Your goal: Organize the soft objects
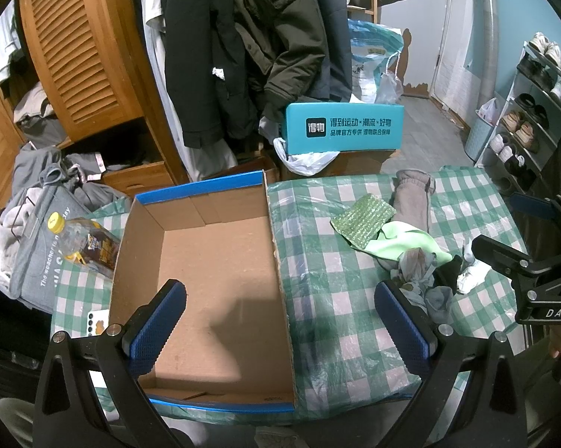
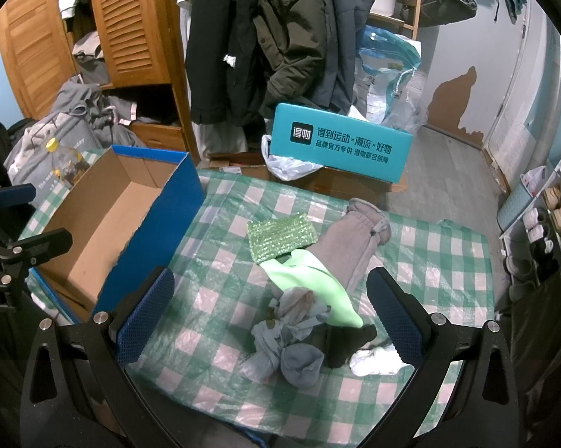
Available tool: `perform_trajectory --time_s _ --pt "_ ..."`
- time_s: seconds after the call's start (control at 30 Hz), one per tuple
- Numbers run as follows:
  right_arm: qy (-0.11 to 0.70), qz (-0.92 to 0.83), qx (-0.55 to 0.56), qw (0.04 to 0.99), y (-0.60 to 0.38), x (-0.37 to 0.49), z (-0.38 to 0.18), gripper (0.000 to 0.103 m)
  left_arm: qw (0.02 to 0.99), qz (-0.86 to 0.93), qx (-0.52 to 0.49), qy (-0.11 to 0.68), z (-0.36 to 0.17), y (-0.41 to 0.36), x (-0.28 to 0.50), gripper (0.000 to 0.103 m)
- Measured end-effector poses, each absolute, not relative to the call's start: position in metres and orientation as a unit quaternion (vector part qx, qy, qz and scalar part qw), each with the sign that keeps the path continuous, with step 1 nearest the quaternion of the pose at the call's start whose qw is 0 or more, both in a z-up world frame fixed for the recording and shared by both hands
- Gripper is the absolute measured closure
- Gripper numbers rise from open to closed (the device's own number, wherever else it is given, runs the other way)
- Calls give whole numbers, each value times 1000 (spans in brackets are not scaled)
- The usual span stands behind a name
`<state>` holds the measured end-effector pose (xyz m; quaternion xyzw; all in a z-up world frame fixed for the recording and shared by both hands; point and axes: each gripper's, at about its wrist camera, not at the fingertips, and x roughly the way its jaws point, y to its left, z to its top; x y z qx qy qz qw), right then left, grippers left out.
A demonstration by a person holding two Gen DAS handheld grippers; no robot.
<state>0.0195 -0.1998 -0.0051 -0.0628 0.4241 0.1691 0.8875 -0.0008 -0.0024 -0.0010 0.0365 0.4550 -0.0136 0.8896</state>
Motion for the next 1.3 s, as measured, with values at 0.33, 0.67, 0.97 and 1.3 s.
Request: perform_trajectory --time_s 0.33,0.67,0.97,1.3 --pt "424 169 -63 887 -200 19 -5 1 890 -13 36 455 -1 -2 -1 1" --pt "425 168 -64 887 -203 23 -7 1 889 -14 36 457 0 -1 -2 1" --pt "430 158 -64 887 -217 15 -11 2 885 -26 37 464 -9 -18 -11 1" --pt "450 121 -58 883 -247 21 -28 1 869 -46 49 490 -26 -47 7 1"
